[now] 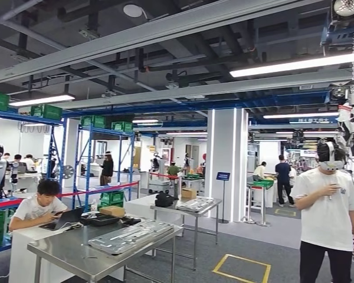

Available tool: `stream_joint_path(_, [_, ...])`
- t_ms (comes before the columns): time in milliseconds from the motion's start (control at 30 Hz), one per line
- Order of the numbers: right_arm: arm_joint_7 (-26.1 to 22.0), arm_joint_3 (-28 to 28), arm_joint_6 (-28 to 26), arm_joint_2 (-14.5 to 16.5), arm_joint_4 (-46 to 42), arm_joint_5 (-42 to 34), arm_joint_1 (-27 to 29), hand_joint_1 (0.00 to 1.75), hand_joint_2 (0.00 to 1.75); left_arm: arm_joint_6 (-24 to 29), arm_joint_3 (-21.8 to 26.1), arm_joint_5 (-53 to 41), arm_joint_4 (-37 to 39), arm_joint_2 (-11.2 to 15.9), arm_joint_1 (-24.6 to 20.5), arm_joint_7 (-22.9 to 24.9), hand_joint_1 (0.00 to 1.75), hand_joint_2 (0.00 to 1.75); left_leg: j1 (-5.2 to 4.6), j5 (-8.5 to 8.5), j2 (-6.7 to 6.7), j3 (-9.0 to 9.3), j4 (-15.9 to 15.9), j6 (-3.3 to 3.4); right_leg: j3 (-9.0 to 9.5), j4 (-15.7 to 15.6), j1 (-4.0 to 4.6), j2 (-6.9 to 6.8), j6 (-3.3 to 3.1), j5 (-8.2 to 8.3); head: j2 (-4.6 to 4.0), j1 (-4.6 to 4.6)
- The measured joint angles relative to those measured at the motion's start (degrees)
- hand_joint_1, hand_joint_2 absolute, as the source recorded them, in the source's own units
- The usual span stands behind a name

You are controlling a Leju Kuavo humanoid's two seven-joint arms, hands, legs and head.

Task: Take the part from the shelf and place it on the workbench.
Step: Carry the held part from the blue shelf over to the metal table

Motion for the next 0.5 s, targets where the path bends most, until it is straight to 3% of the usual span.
stream_joint_path(67, [0.03, 0.0, 0.0, -0.04, 0.03, -0.21, -0.01, 1.75, 1.75, -0.04, 0.02, 0.0, 0.0, -0.02, 0.02, -0.02, 0.0, 1.75, -0.43, 0.07, -1.58, 0.17, 0.0, 0.15, 2.21, -5.44, 0.61, 1.23, -1.21, 4.07, 0.0, 0.0])
stream_joint_path(133, [0.06, -0.01, 0.01, -0.04, 0.01, -0.36, -0.11, 1.75, 1.75, -0.16, 0.03, 0.0, -0.01, -0.31, -0.16, -0.04, 0.0, 1.75, -0.49, 0.23, -3.02, 0.16, -0.02, 0.12, 4.93, -11.97, 1.06, 4.09, -2.69, 7.49, 0.01, 0.03])
stream_joint_path(200, [0.12, 0.01, 0.08, -0.04, -0.01, -0.44, -0.23, 1.75, 1.75, -0.28, 0.04, 0.0, -0.02, -0.56, -0.29, -0.12, 0.0, 1.75, -0.02, 0.53, -4.28, -0.21, -0.08, -0.21, 5.75, -14.22, 1.39, 5.32, -3.29, 8.23, 0.03, 0.03])
stream_joint_path(233, [0.16, 0.02, 0.15, -0.02, -0.02, -0.47, -0.34, 1.75, 1.75, -0.31, 0.07, 0.0, -0.02, -0.52, -0.21, -0.19, 0.0, 1.75, 0.2, 0.76, -5.0, -0.36, -0.24, -0.55, 6.0, -14.82, 1.52, 4.71, -3.28, 8.4, 0.03, 0.0])
stream_joint_path(267, [0.2, 0.04, 0.22, 0.09, -0.03, -0.51, -0.46, 1.75, 1.75, -0.32, 0.1, 0.0, -0.02, -0.54, -0.04, -0.29, 0.0, 1.75, 0.21, 0.8, -4.82, -0.5, -0.28, -0.76, 6.39, -15.6, 1.47, 3.83, -3.17, 8.54, 0.03, 0.02])
stream_joint_path(333, [0.24, 0.08, 0.31, 0.44, -0.07, -0.67, -0.62, 1.75, 1.75, -0.33, 0.17, -0.01, -0.03, -0.61, 0.11, -0.43, 0.0, 1.75, -0.04, -0.45, -2.24, -1.35, 1.12, -1.21, 7.2, -17.35, 1.17, 2.2, -2.99, 8.91, 0.01, 0.06])
stream_joint_path(400, [0.35, 0.09, 0.34, 0.66, -0.08, -0.82, -0.46, 1.75, 1.75, -0.18, 0.26, 0.02, -0.04, -0.64, -0.2, -0.43, 0.0, 1.75, 0.1, -3.69, 0.92, -3.93, 6.57, -1.77, 7.44, -17.96, 1.02, 0.53, -2.85, 9.07, 0.0, 0.09])
stream_joint_path(467, [0.53, 0.13, 0.41, 0.68, 0.02, -0.87, -0.23, 1.75, 1.75, 0.02, 0.46, 0.15, -0.04, -0.64, -0.43, -0.23, 0.0, 1.75, 0.67, -5.87, 1.83, -6.56, 12.44, -2.56, 7.43, -17.88, 0.93, -1.31, -2.68, 8.94, 0.0, 0.1])
stream_joint_path(500, [0.61, 0.14, 0.44, 0.68, 0.07, -0.87, -0.18, 1.75, 1.75, 0.08, 0.61, 0.32, -0.04, -0.64, -0.38, -0.13, 0.0, 1.75, 0.96, -5.65, 2.08, -6.75, 13.16, -2.94, 7.44, -17.8, 0.85, -2.11, -2.5, 8.82, 0.0, 0.1])
